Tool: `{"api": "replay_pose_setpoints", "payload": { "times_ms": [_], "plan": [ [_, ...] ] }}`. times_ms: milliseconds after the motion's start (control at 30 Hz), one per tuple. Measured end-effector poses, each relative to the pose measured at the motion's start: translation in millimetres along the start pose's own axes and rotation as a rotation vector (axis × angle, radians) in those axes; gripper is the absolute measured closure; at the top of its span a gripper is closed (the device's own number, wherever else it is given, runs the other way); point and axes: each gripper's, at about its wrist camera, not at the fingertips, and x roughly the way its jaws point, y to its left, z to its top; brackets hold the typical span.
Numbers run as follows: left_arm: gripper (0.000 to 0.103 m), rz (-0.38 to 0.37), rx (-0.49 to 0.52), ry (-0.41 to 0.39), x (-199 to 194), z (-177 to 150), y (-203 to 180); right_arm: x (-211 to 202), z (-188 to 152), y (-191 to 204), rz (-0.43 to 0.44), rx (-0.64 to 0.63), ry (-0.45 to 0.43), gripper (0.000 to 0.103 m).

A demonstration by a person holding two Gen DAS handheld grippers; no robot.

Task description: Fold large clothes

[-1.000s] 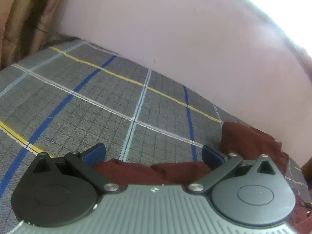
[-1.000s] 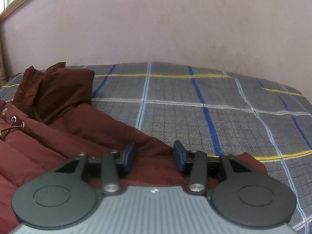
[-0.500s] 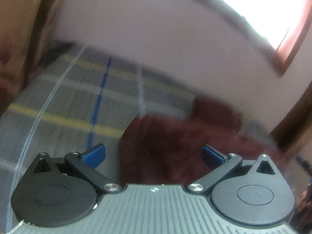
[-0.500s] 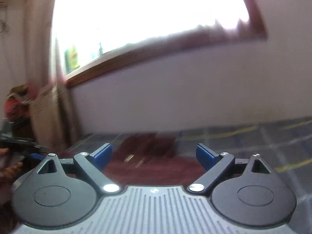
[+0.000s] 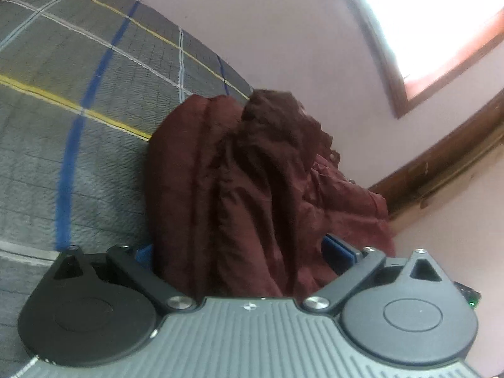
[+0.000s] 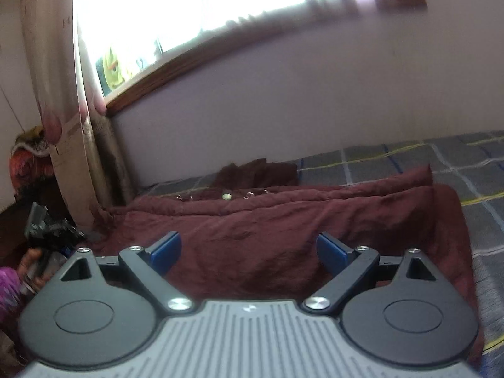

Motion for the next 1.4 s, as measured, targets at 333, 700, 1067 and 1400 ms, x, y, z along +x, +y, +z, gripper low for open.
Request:
{"api": "replay_pose_setpoints", "payload": {
  "times_ms": [333, 700, 1067, 1400],
  "plan": [
    [0.056, -0.007, -0.265, -0.224, -11.4, -58.0, -2.9, 41.2, 11.6, 84.6, 0.108, -0.326, 0.1, 0.063],
    [0.043, -0.067, -0.171, -0.085, -10.8, -39.2, 8.5, 103.2, 24.0, 101.6, 0.068, -0.538, 0.216, 0.072],
    [0.038, 0.28, 0.045, -0.115, -2.8, -52.9, -50.1, 150.6, 7.6, 66.4, 0.077, -0.436, 0.315, 0.073],
    [0.034, 0.355, 0.088, -0.115, 8.6, -46.4, -67.0, 143.8, 2.7, 63.8, 0.089, -0.418, 0.271, 0.073]
  ]
}}
